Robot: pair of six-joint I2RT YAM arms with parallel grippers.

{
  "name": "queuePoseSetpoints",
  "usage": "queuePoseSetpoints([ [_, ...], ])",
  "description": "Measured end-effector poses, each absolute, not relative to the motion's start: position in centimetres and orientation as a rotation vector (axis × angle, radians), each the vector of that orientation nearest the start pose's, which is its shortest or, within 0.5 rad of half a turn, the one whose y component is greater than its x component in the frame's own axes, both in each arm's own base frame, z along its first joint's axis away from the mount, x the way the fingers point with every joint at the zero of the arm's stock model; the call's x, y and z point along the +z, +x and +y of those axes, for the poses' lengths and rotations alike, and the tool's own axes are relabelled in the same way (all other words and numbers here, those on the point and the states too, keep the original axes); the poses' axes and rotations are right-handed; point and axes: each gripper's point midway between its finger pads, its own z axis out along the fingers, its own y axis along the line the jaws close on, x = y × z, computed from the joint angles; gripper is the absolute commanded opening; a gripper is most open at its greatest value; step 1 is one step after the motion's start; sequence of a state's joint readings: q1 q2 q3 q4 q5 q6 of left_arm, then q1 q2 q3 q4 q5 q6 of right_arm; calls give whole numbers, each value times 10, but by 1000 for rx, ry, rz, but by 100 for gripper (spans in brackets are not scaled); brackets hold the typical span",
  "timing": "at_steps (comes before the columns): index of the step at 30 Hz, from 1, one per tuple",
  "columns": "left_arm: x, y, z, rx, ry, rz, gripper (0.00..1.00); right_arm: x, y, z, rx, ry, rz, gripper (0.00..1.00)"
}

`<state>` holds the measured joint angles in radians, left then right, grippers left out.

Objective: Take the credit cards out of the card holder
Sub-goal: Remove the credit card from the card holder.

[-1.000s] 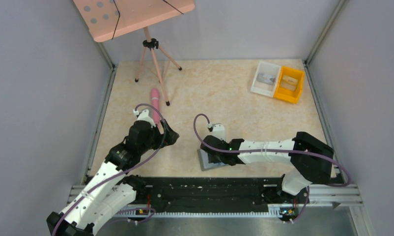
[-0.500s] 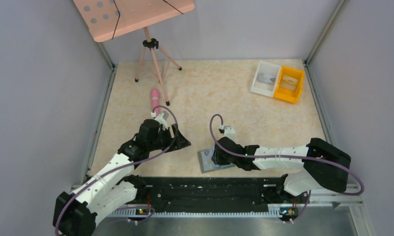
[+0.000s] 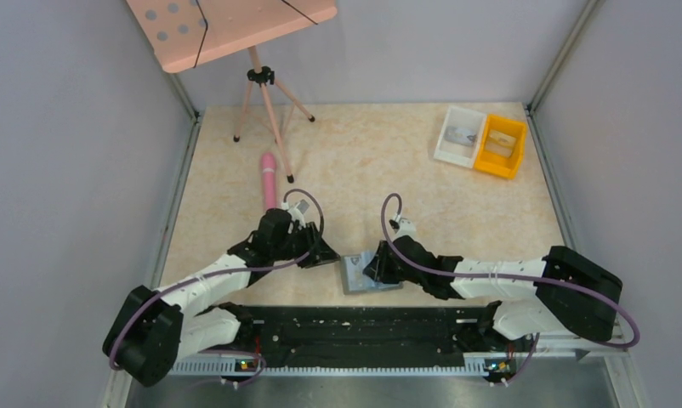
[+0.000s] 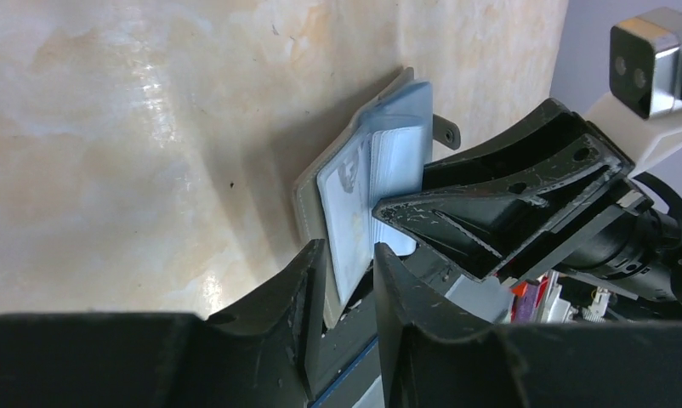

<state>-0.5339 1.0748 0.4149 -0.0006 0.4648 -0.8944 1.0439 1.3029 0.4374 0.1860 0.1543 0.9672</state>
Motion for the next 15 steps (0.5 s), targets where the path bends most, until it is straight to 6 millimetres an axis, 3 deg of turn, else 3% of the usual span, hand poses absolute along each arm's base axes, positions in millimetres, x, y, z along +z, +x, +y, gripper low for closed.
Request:
queuePoseSetpoints([
  [8, 83, 178, -254, -1283, -102, 2498, 11, 52, 164, 304, 940, 16, 2377, 26],
  [15, 63, 166, -268, -1282, -50, 2569, 3, 48, 163, 306, 945, 19, 2389, 29],
])
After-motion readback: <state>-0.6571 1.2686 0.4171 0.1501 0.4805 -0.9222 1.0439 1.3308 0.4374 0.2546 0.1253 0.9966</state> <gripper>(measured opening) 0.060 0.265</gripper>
